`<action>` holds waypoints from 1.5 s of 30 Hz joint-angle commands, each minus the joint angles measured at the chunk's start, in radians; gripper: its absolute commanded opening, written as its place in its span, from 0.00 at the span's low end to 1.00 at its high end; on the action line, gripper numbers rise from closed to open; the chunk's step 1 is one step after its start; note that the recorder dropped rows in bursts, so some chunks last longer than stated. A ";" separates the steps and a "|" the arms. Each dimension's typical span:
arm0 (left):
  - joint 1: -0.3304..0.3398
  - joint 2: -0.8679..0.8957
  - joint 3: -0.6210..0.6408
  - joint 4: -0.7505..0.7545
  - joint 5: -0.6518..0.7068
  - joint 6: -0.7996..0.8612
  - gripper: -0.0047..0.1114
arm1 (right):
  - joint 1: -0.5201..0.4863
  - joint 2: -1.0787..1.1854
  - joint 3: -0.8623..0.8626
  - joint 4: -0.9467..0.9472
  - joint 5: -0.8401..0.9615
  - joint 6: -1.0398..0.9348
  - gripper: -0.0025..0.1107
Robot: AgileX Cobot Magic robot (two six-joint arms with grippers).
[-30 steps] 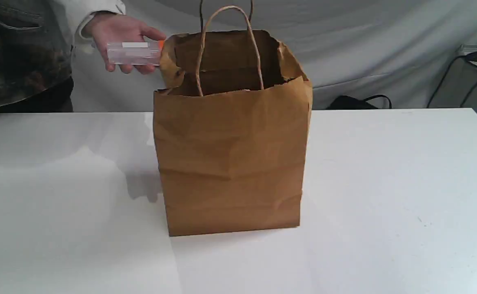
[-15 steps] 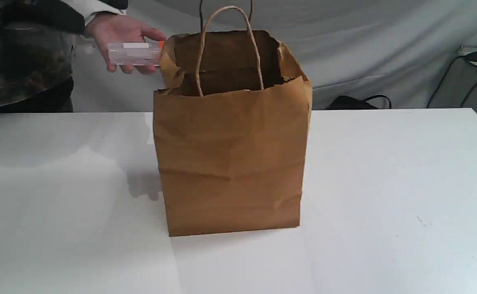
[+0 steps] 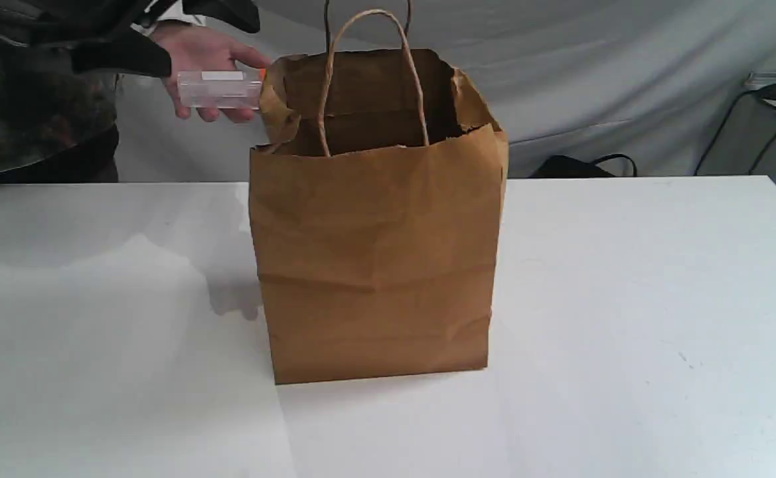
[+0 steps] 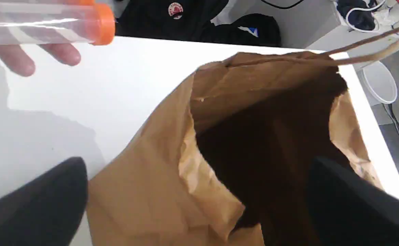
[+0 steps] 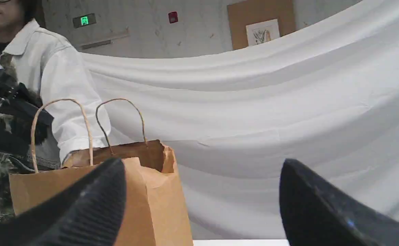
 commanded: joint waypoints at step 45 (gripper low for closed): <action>-0.153 0.301 -0.276 0.312 0.097 -0.202 0.24 | -0.006 -0.006 0.003 0.023 -0.034 0.029 0.58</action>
